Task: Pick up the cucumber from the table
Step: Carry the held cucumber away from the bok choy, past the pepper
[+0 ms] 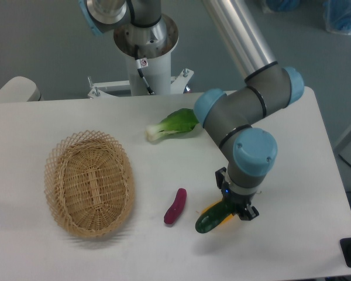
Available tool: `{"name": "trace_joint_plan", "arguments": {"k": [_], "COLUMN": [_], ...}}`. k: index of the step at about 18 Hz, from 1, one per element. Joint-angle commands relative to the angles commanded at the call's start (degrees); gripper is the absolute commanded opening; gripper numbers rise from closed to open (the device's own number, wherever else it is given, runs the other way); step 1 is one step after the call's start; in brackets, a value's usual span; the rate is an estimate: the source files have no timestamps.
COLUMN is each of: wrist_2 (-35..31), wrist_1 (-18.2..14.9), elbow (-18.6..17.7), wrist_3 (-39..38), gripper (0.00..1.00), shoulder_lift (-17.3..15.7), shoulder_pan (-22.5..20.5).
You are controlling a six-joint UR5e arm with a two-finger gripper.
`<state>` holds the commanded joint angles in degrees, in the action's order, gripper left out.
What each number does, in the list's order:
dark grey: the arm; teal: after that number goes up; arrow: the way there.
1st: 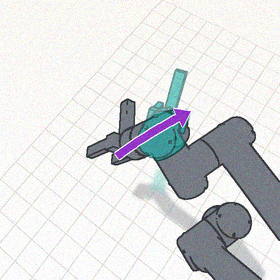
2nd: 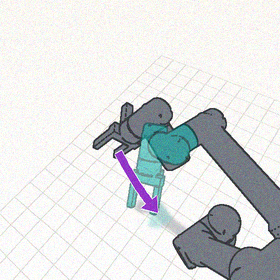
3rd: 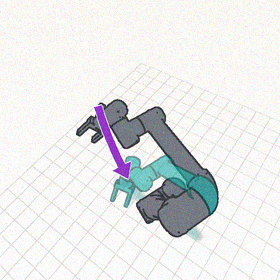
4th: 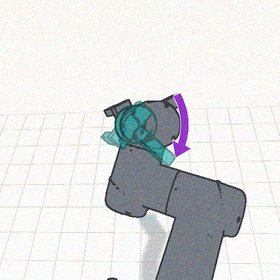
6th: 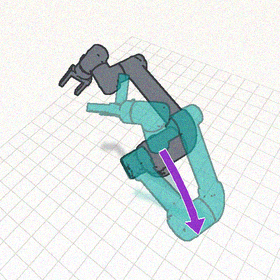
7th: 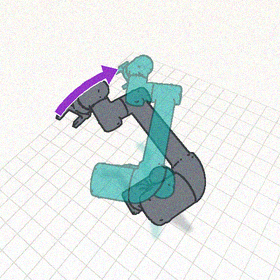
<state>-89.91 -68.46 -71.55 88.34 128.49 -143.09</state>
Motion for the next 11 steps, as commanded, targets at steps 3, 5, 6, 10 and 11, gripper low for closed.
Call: {"name": "trace_joint_plan", "arguments": {"k": [3,5,6,10,11], "wrist_2": [0.0,0.0,0.17,0.0,0.0], "wrist_1": [-0.27,-0.35,-0.35,-0.27,-0.27], "elbow": [0.97,1.15,1.15,0.97,0.97], "wrist_3": [-0.01,0.08,0.69,0.79,0.87], "gripper": [0.22,0.22,0.22,0.22,0.22], "shoulder_lift": [0.62,0.71,0.71,0.71,0.71], "shoulder_pan": [0.18,0.27,0.27,0.36,0.44]}}
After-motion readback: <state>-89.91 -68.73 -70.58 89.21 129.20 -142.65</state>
